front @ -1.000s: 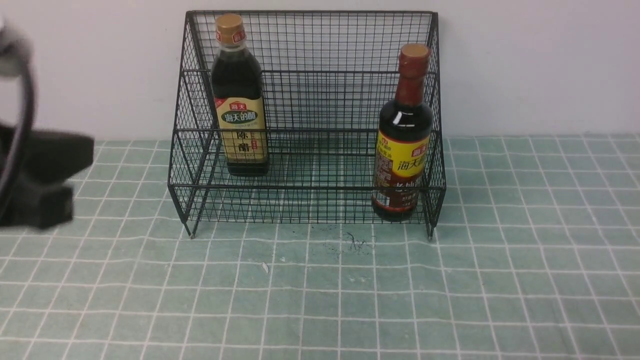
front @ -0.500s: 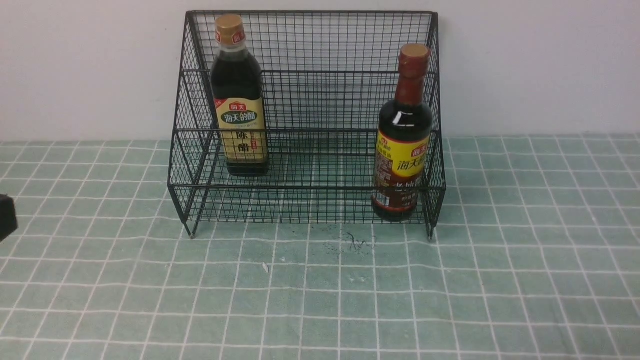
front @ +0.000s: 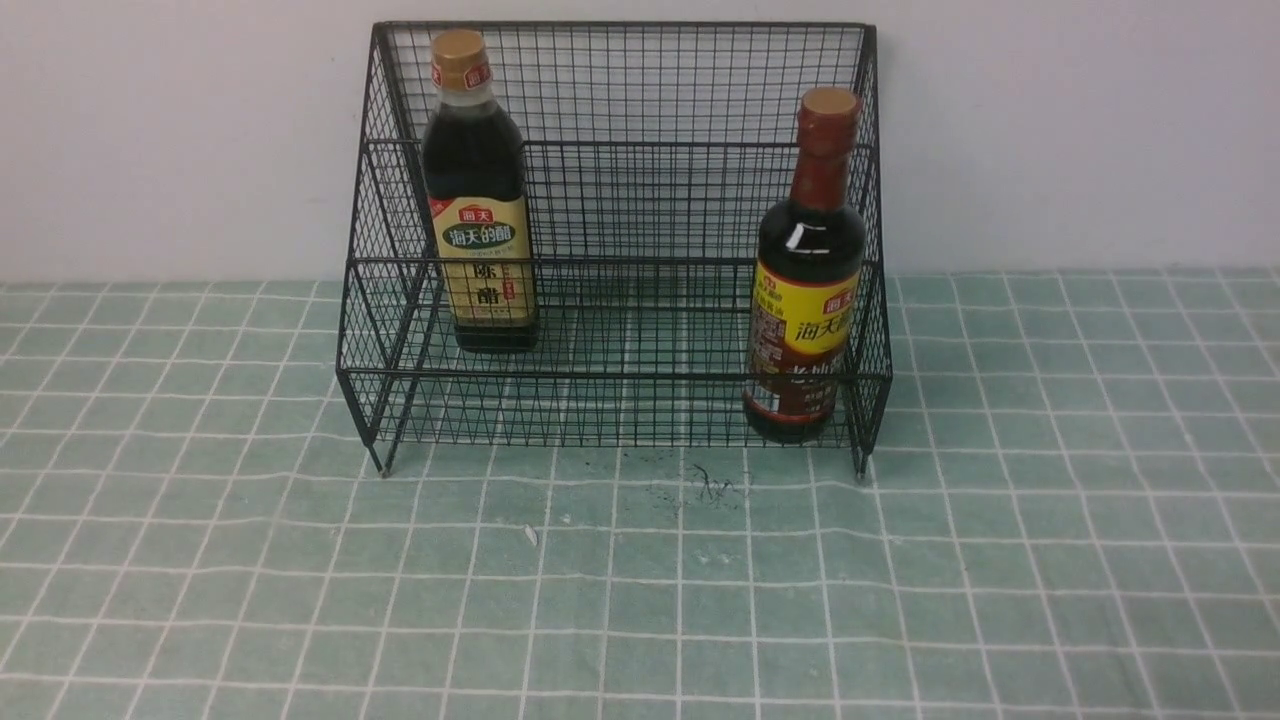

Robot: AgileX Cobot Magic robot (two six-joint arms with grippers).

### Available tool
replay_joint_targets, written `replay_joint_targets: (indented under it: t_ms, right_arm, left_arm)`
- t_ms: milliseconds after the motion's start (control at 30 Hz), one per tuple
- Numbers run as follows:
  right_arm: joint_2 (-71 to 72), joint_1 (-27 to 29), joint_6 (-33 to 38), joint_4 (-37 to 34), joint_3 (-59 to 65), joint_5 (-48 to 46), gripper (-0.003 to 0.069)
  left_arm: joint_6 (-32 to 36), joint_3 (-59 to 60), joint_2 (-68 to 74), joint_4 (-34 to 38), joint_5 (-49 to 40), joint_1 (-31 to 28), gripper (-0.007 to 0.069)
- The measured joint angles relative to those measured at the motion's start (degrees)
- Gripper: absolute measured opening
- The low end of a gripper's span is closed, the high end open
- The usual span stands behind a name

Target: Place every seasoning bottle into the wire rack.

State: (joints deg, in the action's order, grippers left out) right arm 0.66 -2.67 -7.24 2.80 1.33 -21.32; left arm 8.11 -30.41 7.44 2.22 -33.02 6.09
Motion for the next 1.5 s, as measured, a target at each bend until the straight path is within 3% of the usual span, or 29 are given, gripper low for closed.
replay_joint_targets:
  t_ms: [167,433,1500]
  right_arm:
    - [0.0,0.0,0.0,0.0,0.0,0.0,-0.0015]
    - [0.0,0.0,0.0,0.0,0.0,-0.1,-0.0015]
    - [0.0,0.0,0.0,0.1,0.0,-0.1,-0.0015]
  left_arm:
    - [-5.7,16.1,-7.0,-6.0,5.9,0.0,-0.0006]
    - [-7.5,31.0,-8.1,-6.4,9.4,0.0,-0.0006]
    - [-8.1,31.8,-8.1,-5.9,10.7,0.0,-0.0006]
